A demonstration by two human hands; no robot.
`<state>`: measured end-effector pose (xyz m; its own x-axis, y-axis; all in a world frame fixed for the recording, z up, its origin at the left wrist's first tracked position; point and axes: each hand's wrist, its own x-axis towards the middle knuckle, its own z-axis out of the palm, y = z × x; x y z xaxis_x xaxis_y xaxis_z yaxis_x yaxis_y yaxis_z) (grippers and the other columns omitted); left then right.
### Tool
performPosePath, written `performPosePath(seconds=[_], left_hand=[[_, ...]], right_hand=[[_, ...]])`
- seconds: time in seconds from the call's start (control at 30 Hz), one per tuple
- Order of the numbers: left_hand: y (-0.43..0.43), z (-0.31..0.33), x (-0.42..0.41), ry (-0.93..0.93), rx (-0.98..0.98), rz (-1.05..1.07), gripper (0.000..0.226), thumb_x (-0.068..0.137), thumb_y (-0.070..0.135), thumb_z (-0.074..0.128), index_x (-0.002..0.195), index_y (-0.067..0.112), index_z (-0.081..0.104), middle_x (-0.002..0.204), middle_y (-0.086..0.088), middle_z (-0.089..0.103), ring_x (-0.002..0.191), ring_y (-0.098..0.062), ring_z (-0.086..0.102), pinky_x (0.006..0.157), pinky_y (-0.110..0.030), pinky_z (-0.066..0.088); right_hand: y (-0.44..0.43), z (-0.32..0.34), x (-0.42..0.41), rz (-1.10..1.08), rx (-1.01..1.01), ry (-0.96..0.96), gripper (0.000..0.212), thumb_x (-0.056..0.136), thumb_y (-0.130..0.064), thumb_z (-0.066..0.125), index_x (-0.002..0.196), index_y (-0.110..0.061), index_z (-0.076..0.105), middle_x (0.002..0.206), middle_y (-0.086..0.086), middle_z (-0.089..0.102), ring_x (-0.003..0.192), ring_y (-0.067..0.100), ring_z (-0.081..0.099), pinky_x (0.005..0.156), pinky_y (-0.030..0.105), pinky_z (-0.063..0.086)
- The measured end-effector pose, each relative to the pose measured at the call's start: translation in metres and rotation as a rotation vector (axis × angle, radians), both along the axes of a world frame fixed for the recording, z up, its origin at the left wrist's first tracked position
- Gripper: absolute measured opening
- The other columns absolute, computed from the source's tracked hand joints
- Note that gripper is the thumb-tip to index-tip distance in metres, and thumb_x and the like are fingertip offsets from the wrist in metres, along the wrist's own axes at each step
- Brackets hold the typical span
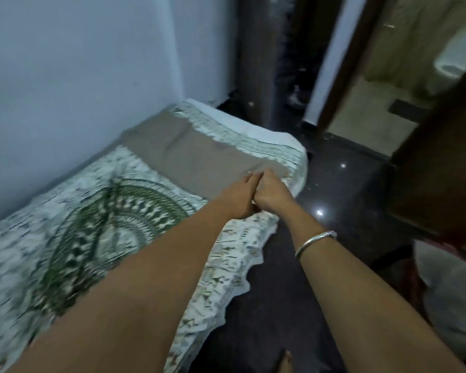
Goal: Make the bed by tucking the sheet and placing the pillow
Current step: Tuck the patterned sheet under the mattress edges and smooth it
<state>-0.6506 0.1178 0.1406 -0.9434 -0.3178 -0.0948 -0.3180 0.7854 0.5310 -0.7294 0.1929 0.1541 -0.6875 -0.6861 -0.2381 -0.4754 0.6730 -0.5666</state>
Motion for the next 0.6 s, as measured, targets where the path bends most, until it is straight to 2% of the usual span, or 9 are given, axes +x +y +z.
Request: performPosePath(seconds=[0.1,0.2,0.27,0.4,0.5,0.6], left_hand=[[-0.067,0.003,0.104,0.023,0.005,0.193,0.086,0.081,0.021,0.07,0.148,0.006,0.018,0.148,-0.019,0.031,0.134,-0.032,0.035,0.103,-0.04,0.036],[-0.115,-0.001,0.216,-0.013,-0.021,0.431,0.091,0.081,0.023,0.07,0.149,0.007,0.013,0.152,-0.017,0.024,0.138,-0.028,0.03,0.107,-0.035,0.032],[-0.134,-0.005,0.288,-0.057,-0.013,0.585,0.091,0.082,0.024,0.068,0.15,0.01,0.01,0.155,-0.015,0.019,0.138,-0.027,0.03,0.108,-0.036,0.032],[-0.146,-0.015,0.415,-0.097,0.047,0.862,0.088,0.083,0.02,0.065,0.15,0.013,0.009,0.155,-0.012,0.017,0.137,-0.028,0.032,0.108,-0.04,0.032],[-0.135,-0.022,0.491,-0.138,0.098,1.071,0.093,0.083,0.017,0.066,0.151,0.016,0.002,0.157,-0.009,0.013,0.137,-0.028,0.032,0.107,-0.04,0.035],[-0.113,-0.028,0.554,-0.129,0.15,1.256,0.094,0.084,0.023,0.066,0.151,0.019,0.001,0.156,-0.007,0.015,0.131,-0.028,0.039,0.101,-0.04,0.041]], right_hand=[[-0.083,0.003,0.09,0.22,-0.011,0.008,0.032,0.084,-0.018,0.059,0.109,-0.008,0.042,0.114,0.018,0.059,0.103,0.034,0.058,0.08,0.038,0.048],[-0.147,-0.001,0.191,0.483,-0.059,0.017,0.036,0.085,-0.017,0.056,0.118,-0.008,0.046,0.114,0.017,0.06,0.104,0.035,0.058,0.072,0.03,0.038],[-0.176,-0.003,0.26,0.657,-0.074,0.01,0.038,0.084,-0.014,0.055,0.12,-0.008,0.048,0.115,0.017,0.06,0.105,0.034,0.058,0.071,0.029,0.037],[-0.212,-0.007,0.383,0.966,-0.009,-0.009,0.045,0.081,-0.011,0.056,0.124,-0.007,0.046,0.12,0.017,0.058,0.108,0.033,0.057,0.077,0.031,0.043],[-0.224,-0.009,0.458,1.183,0.089,0.071,0.063,0.079,-0.018,0.061,0.135,-0.003,0.036,0.123,0.017,0.057,0.108,0.032,0.057,0.08,0.033,0.045],[-0.228,-0.014,0.526,1.408,0.13,0.134,0.068,0.078,-0.022,0.064,0.136,-0.004,0.035,0.127,0.016,0.053,0.114,0.032,0.053,0.091,0.037,0.044]])
